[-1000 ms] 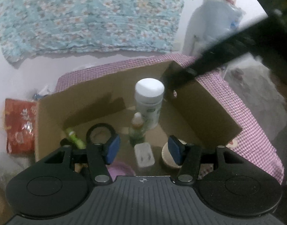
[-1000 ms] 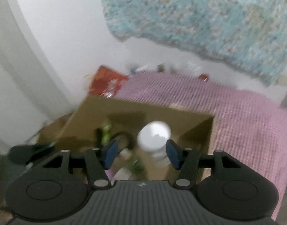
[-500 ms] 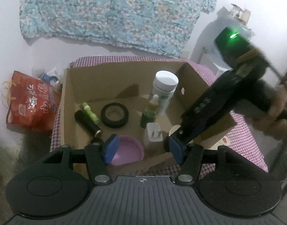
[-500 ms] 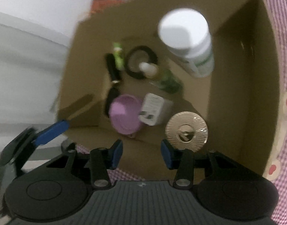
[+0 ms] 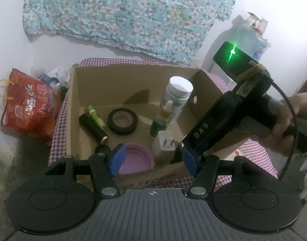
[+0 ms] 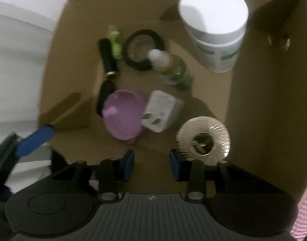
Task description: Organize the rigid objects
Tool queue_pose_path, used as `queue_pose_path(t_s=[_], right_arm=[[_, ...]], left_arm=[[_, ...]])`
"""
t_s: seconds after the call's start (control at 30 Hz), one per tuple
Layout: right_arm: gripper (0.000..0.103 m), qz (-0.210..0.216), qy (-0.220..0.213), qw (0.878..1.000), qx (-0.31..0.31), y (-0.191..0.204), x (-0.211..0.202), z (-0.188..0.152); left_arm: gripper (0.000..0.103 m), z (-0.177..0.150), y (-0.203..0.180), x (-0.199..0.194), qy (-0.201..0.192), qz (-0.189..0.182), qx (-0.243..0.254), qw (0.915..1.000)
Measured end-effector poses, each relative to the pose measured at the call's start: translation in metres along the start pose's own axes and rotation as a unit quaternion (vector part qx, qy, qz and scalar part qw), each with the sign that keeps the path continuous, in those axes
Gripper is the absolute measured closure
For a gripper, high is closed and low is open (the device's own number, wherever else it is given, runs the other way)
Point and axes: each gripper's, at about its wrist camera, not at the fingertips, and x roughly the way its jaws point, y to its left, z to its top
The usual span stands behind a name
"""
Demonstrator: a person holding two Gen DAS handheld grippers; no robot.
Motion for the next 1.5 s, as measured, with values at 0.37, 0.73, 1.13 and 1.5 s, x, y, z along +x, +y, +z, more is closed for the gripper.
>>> queue_pose_path(t_s=[0.37, 0.73, 1.13, 1.5], right_arm=[[0.062, 0.027, -0.096, 0.995, 0.028, -0.009, -0.042, -0.009], [0.002, -0.036, -0.393, 0.918, 0.043, 0.037, -0.111, -0.176], [0.000, -0.210, -0.413, 0.886, 0.020, 0.072, -0.081, -0.209], [0.000, -0.197, -0.406, 0.891, 0.038, 0.072, -0.074, -0.205]], left_arm=[[0.031, -0.004, 0.002, -0.012, -0.015, 0.000, -0.010, 0.9998], [0.001, -0.011, -0.020, -0.048, -0.036, 0.079, -0.019, 0.9960], [0.001, -0.019, -0.026, -0.057, -0.024, 0.165, -0.046, 0.9850], [0.001, -0.020, -0.030, -0.045, -0.008, 0.179, -0.036, 0.9832]])
